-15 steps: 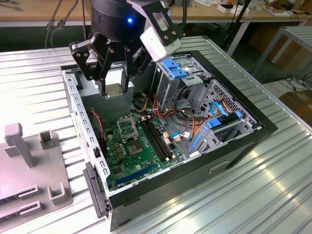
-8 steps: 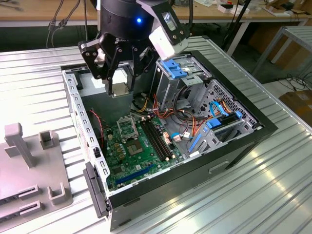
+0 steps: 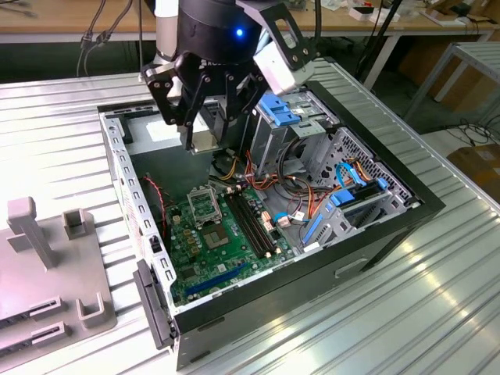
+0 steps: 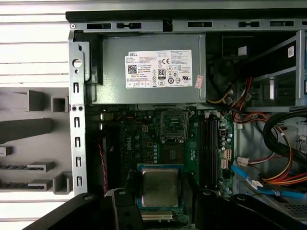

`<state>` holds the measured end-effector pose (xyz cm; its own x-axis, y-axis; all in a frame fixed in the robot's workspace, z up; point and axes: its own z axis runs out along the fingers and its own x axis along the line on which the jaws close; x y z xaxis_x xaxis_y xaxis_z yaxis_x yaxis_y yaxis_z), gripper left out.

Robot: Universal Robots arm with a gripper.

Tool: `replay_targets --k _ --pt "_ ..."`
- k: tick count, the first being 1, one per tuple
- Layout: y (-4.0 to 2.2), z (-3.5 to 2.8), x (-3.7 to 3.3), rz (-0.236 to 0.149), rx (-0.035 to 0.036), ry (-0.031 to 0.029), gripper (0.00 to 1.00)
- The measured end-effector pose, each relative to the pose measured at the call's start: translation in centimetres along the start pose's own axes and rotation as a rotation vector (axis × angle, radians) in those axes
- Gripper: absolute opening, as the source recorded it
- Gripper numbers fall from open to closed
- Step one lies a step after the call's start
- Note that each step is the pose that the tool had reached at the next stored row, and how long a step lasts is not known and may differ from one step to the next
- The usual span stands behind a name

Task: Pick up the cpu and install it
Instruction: 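Pick up the cpu and move it towards the insertion slot, then place the cpu into insertion slot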

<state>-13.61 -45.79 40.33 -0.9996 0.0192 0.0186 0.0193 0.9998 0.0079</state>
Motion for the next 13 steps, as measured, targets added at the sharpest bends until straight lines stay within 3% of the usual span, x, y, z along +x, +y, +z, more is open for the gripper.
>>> replay_targets --k 13 --pt "0.01 0.34 -0.12 0.0 0.0 0.0 0.47"
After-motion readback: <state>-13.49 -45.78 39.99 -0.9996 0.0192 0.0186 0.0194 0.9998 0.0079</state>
